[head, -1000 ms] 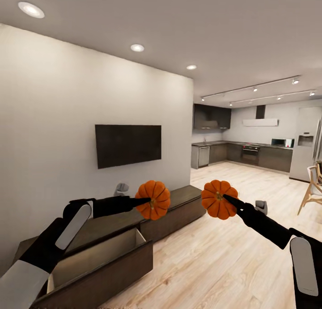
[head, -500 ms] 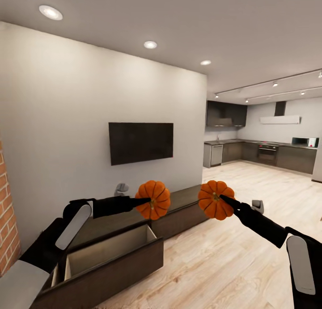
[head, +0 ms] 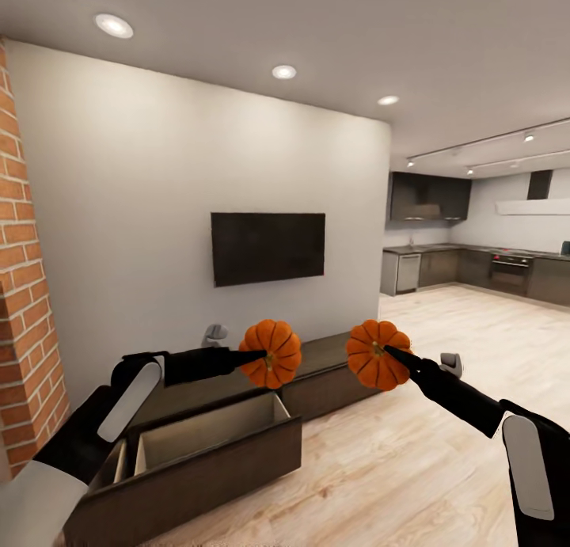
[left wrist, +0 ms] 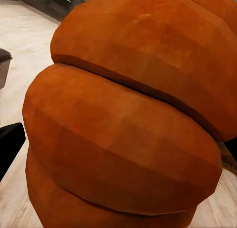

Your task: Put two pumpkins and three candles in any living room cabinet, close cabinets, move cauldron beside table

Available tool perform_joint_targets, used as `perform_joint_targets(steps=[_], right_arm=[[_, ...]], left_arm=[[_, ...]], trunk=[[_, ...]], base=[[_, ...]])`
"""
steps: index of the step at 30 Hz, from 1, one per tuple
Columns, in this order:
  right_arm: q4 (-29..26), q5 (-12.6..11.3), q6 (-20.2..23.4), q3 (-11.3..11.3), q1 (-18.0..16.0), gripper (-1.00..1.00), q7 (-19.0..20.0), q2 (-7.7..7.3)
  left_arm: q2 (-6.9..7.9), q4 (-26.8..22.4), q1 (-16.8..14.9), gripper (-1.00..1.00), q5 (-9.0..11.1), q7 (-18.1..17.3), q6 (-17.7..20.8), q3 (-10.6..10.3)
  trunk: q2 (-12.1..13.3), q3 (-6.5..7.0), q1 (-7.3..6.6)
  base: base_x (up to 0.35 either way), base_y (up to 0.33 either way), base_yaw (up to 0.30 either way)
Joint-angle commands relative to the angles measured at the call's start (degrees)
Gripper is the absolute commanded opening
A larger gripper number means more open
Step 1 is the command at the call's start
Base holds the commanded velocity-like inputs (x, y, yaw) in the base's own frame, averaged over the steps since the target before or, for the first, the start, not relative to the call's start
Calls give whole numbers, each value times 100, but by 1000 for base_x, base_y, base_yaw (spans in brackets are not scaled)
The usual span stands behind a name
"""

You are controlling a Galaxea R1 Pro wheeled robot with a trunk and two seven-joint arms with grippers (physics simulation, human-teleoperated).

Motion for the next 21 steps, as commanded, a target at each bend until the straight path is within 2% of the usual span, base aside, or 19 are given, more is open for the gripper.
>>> perform_joint_targets(steps=[1, 9, 21], right_arm=[[1, 10, 34, -10, -6, -100, 66, -1], [1, 18, 34, 93, -11, -100, 66, -7], [1, 96, 34, 147, -12, -100, 66, -10]], left_arm=[[1, 0, -8, -100, 36, 11, 33, -7], [4, 0, -8, -100, 36, 11, 33, -7], [1, 7, -8, -100, 36, 15, 33, -7]], trunk=[[-8, -16, 1], [-8, -69, 1], [-8, -148, 1]], base=[[0, -275, 199], [0, -232, 199], [8, -16, 199]])
